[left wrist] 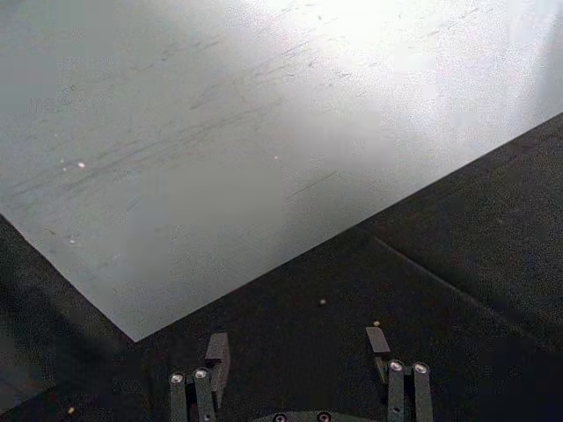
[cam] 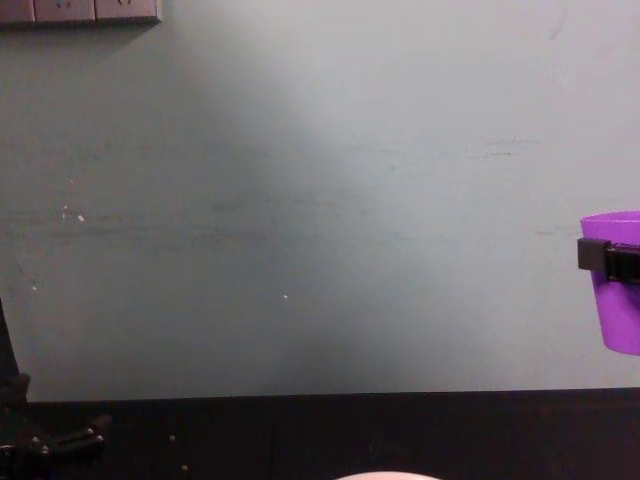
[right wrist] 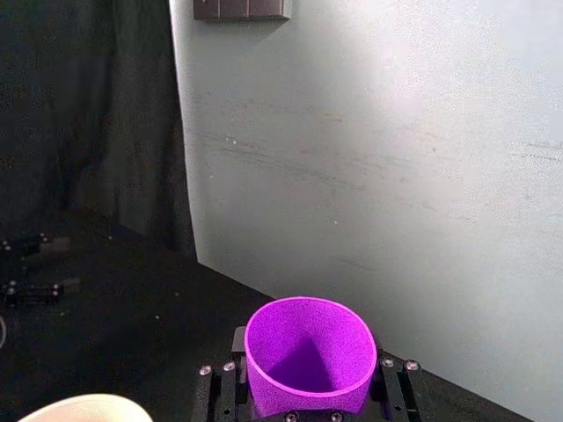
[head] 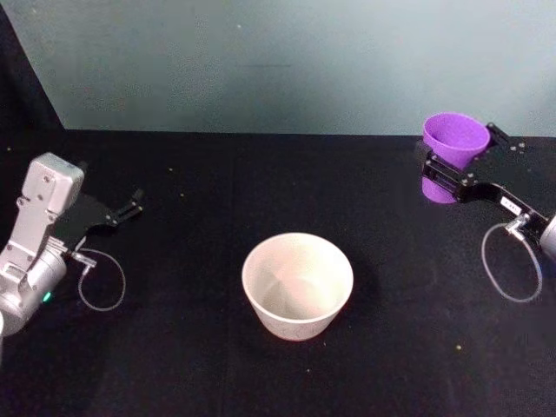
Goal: Pick up the cup and pour the mung beans from the cup into the bowl.
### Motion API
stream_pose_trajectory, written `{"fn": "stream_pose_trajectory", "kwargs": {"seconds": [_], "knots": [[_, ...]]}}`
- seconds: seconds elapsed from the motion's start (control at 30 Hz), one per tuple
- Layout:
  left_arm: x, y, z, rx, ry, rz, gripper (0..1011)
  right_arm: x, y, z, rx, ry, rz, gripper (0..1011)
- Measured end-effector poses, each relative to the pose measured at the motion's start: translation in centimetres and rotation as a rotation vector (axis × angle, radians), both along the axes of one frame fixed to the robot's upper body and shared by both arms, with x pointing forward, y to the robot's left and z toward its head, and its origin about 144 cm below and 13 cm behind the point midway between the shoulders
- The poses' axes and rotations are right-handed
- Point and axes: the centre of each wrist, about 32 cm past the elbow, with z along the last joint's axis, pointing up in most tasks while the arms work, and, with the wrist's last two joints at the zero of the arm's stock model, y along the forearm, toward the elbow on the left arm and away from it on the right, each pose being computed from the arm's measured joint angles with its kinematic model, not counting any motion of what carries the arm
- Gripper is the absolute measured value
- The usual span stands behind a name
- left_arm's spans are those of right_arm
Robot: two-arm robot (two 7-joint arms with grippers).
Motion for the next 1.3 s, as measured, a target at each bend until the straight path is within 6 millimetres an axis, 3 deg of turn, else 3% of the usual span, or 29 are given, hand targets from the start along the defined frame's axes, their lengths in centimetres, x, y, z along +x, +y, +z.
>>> {"fn": "stream_pose_trajectory", "kwargs": {"seconds": [0.2, 0.67, 0.97, 1.3], "knots": [[0.0, 0.0, 0.0, 0.0, 0.0, 0.0, 1011, -0.3, -0.1, -0.1, 0.002, -0.003, 0.004, 742], [0.0, 0.0, 0.0, 0.0, 0.0, 0.0, 1011, -3.8, -1.3, -1.3, 0.025, -0.005, 0.033, 742], [0.0, 0.0, 0.0, 0.0, 0.0, 0.0, 1011, -4.6, -0.9, -2.5, -0.103, -0.022, 0.056, 742], [0.0, 0.0, 0.0, 0.0, 0.0, 0.0, 1011, -4.4, 1.4, -3.7, -0.438, -0.134, 0.074, 742]]}}
